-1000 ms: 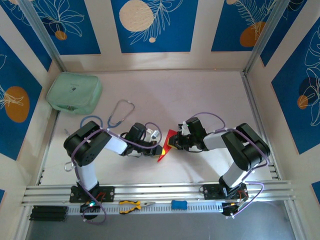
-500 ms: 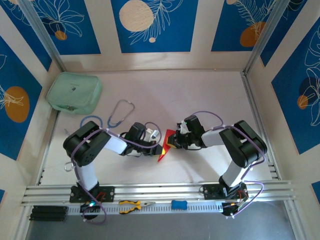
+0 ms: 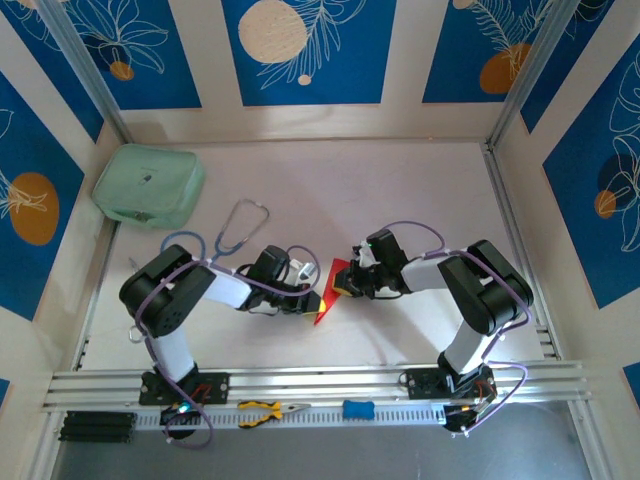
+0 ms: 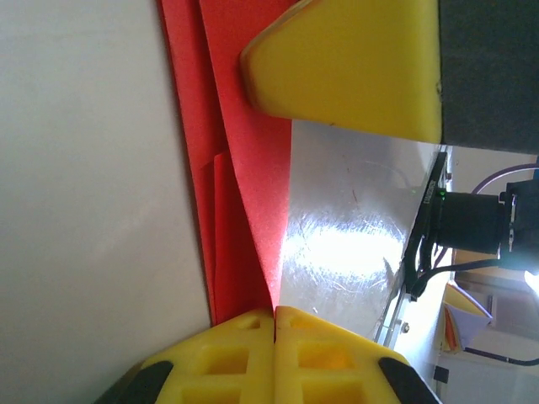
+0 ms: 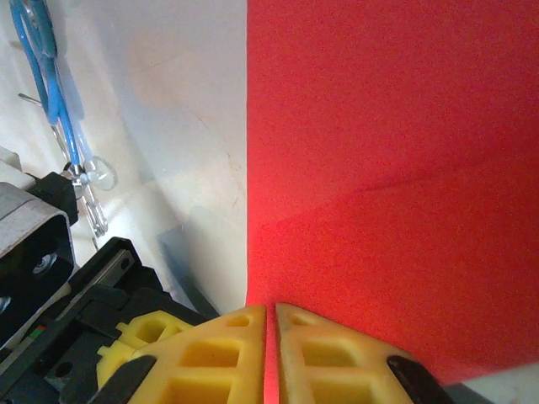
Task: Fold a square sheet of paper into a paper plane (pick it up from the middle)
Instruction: Perform the fifth fold on the wing at the bottom-center of the table.
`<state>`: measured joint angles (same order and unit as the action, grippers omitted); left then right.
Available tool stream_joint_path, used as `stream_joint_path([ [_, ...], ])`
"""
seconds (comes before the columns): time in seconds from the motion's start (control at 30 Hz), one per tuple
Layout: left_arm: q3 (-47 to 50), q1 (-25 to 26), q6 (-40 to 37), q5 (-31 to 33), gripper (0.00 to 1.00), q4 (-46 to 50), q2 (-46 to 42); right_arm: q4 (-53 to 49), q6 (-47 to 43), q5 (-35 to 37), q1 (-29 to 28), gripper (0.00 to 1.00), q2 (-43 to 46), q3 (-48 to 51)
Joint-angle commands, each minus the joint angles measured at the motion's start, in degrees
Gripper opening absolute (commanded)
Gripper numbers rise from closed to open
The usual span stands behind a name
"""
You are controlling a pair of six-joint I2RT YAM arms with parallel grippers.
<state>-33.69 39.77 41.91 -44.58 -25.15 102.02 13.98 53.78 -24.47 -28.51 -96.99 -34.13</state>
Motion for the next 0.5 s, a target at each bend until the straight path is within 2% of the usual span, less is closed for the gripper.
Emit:
stream_joint_path([
  [0.0,1.4,0.0,-1.6,-1.9,0.03,10.2,-0.6,-6.2,-0.7,4.6,-0.1,0.13,-2.2,0.3],
  [0.27,1.0,1.3,-1.7,-2.5,0.05,12.3,-0.6,-6.8,-0.3,5.4,-0.1,0.13,-2.4,0.5],
  [0.47,0.7,1.7,-2.6,-0.4,0.0,16.1,-1.7,-7.6,-0.3,6.0,-0.2,0.13,-2.4,0.6],
])
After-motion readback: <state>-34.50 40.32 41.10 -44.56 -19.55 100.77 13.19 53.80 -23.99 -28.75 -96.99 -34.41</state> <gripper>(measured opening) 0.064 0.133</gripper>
